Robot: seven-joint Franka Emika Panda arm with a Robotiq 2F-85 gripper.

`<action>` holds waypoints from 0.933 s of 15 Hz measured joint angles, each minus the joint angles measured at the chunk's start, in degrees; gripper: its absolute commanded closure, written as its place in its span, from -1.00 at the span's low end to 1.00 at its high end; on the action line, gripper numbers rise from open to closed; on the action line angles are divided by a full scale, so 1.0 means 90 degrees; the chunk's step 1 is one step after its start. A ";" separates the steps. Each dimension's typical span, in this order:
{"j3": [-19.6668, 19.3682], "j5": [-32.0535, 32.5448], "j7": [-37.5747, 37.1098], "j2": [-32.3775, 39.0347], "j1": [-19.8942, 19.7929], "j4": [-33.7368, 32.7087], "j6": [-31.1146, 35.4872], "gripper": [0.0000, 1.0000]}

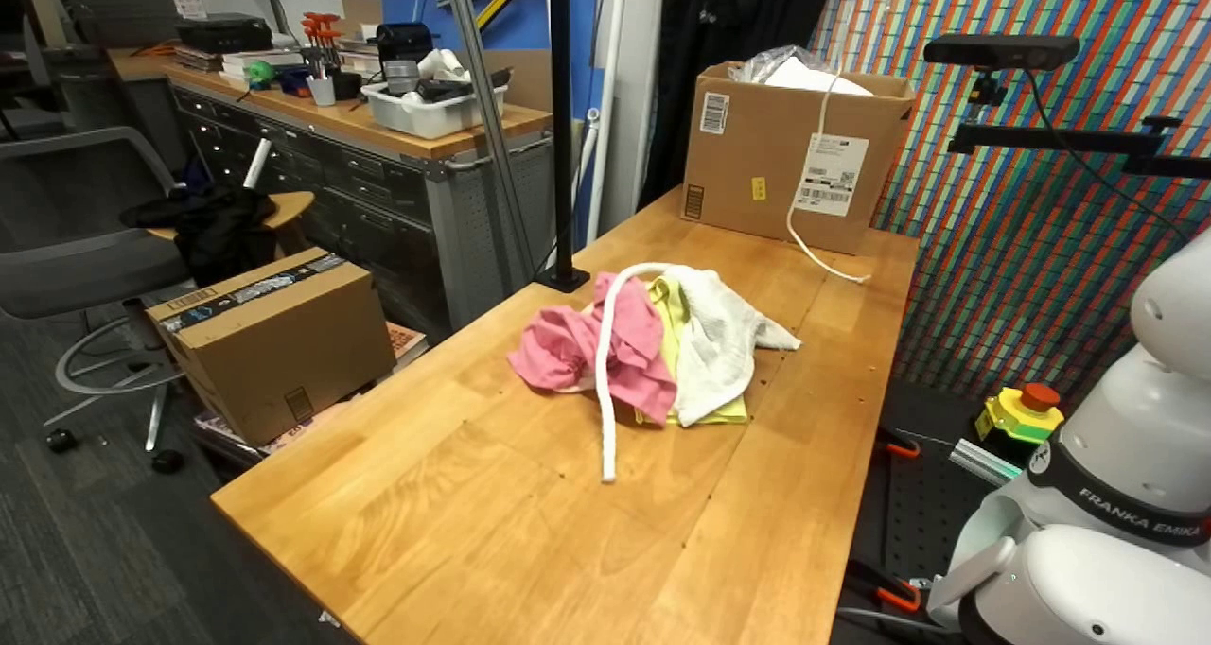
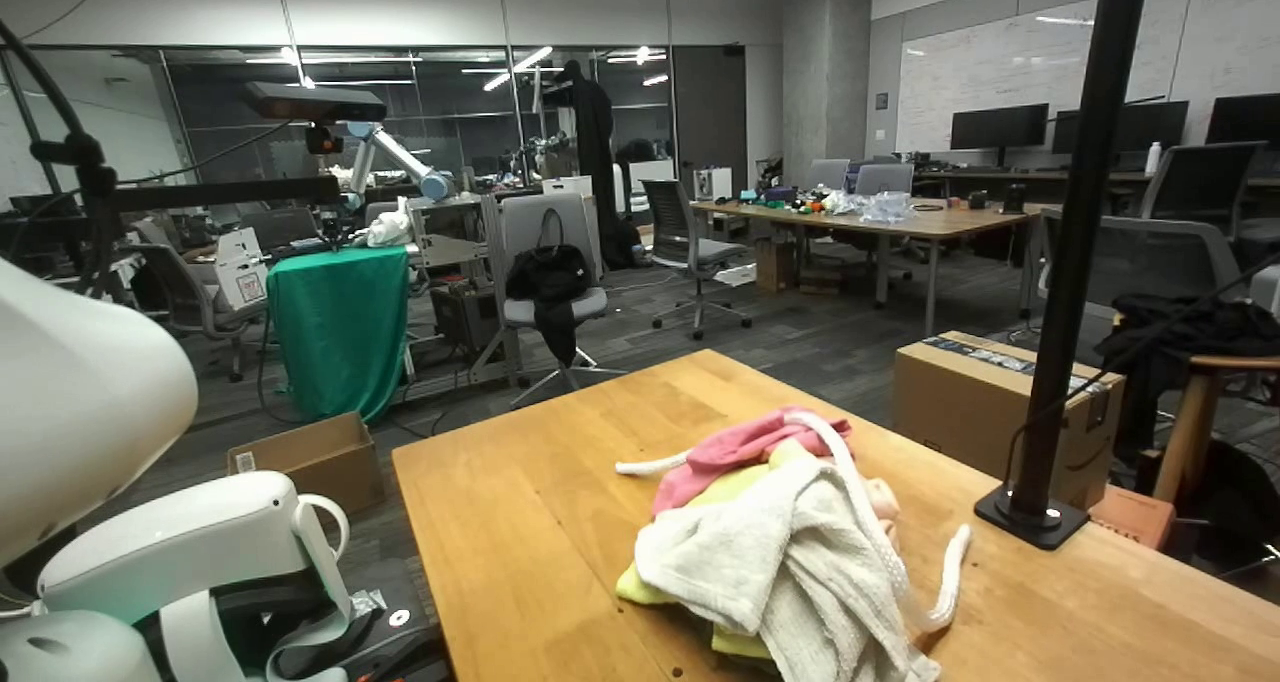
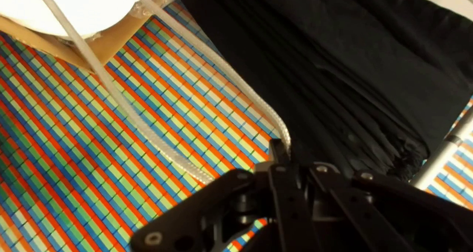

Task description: Separate the clothes and ropes

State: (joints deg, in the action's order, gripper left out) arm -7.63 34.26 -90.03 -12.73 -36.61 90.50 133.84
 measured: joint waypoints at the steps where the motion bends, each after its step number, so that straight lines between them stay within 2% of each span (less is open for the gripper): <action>1: -0.0041 0.0000 0.0000 0.0103 0.0107 -0.0027 -0.0012 0.84; 8: -0.0578 -0.0001 0.0011 0.0726 0.0748 -0.0304 -0.0211 0.84; 14: -0.1035 -0.0001 0.0474 0.1078 0.1010 -0.0332 -0.0571 0.85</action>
State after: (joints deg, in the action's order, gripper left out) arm -16.94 34.25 -85.77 -3.03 -27.53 87.51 128.70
